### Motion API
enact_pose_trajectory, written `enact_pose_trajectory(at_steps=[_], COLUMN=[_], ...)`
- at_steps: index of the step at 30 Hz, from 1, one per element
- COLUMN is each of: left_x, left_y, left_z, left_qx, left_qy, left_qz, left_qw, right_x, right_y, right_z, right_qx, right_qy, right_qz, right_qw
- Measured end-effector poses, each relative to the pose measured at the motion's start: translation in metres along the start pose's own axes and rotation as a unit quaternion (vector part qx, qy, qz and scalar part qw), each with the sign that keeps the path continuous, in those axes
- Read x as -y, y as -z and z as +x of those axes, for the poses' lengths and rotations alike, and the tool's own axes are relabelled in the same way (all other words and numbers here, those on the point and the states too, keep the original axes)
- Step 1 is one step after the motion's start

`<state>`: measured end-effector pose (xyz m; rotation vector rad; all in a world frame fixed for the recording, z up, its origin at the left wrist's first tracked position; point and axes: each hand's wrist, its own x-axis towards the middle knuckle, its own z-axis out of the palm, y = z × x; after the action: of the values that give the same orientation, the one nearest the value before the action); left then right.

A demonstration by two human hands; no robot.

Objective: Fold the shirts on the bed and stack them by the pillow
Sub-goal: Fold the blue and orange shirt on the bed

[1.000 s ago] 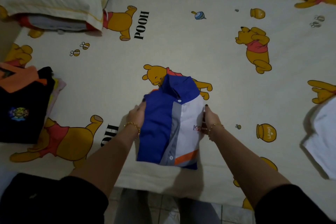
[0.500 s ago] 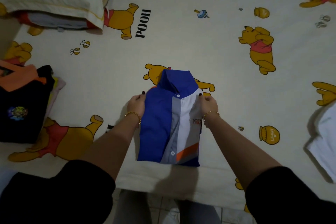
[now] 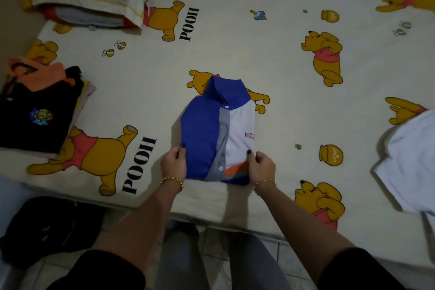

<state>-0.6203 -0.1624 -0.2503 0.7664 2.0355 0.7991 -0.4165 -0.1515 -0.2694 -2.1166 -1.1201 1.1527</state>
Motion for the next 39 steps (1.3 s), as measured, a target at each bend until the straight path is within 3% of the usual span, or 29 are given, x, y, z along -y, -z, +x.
enact_pose_trajectory(at_steps=[3, 7, 11, 16, 22, 26, 28, 31, 39], left_x=[-0.005, 0.021, 0.046, 0.048, 0.076, 0.073, 0.068, 0.061, 0.053], left_y=[-0.001, 0.000, 0.007, 0.014, 0.018, 0.019, 0.015, 0.008, -0.011], left_z=[-0.008, -0.020, -0.033, -0.039, -0.041, -0.040, -0.037, -0.032, -0.023], left_qx=[0.011, 0.045, 0.010, 0.036, 0.117, 0.097, 0.118, 0.168, 0.215], left_qy=[0.010, 0.041, 0.036, 0.007, 0.043, 0.027, 0.034, 0.060, 0.041], left_qz=[0.012, 0.047, 0.057, 0.087, 0.166, 0.079, 0.015, 0.015, 0.095], left_qw=[1.000, 0.997, 0.998, 0.996, 0.978, 0.992, 0.992, 0.984, 0.971], right_x=[0.001, -0.022, -0.042, -0.038, -0.053, -0.053, -0.047, -0.035, -0.015], right_y=[0.006, 0.002, -0.001, -0.003, -0.015, -0.028, -0.038, -0.057, -0.074], right_z=[-0.015, -0.023, -0.030, -0.045, -0.071, -0.089, -0.099, -0.109, -0.104], right_qx=[-0.059, 0.009, 0.042, -0.047, -0.071, -0.155, -0.123, 0.001, 0.036], right_qy=[-0.013, -0.086, -0.102, -0.050, -0.094, -0.022, 0.019, 0.029, -0.137], right_qz=[0.017, -0.007, -0.016, -0.003, -0.041, -0.091, -0.111, -0.148, -0.230], right_qw=[0.998, 0.996, 0.994, 0.998, 0.992, 0.983, 0.986, 0.988, 0.963])
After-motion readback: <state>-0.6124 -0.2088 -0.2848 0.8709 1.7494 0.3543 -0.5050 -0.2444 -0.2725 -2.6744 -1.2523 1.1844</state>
